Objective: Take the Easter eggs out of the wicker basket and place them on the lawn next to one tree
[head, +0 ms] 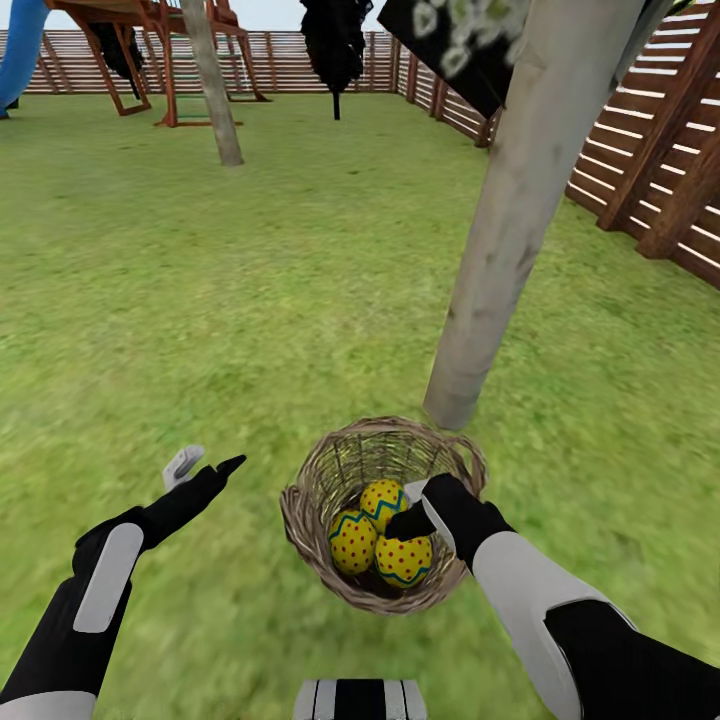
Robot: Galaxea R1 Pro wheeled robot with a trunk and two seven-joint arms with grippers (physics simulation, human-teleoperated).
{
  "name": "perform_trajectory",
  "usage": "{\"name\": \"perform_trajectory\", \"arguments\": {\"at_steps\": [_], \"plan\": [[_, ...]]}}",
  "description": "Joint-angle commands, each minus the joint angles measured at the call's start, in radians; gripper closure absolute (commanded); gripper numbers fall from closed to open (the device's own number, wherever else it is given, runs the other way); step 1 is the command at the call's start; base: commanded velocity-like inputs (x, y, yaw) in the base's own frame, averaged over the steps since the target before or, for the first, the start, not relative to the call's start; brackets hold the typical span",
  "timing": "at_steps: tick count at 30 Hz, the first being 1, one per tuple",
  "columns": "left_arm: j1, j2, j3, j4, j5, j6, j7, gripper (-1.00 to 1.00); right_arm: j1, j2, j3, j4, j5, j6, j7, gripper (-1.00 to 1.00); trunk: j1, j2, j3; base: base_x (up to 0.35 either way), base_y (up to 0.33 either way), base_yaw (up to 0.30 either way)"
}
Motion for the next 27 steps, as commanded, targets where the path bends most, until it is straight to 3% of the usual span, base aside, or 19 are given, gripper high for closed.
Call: {"name": "perform_trajectory", "arguments": {"at_steps": [1, 15, 27], "plan": [[-0.001, 0.0, 0.002, 0.0, 0.0, 0.006, -0.004, -1.0, 0.0, 0.0, 0.003, -0.002, 0.01, 0.004, 0.005, -1.0, 0.0, -0.001, -0.005, 0.0, 0.0, 0.0], [-0.001, 0.0, 0.002, 0.0, 0.0, 0.006, -0.004, -1.0, 0.001, 0.0, 0.003, -0.002, 0.005, -0.004, 0.013, -1.0, 0.007, -0.004, -0.059, 0.0, 0.0, 0.0], [0.01, 0.0, 0.007, 0.001, 0.003, 0.004, -0.004, -1.0, -0.01, 0.003, 0.003, 0.031, 0.0, -0.015, 0.001, -1.0, 0.007, -0.004, -0.059, 0.0, 0.0, 0.0]]}}
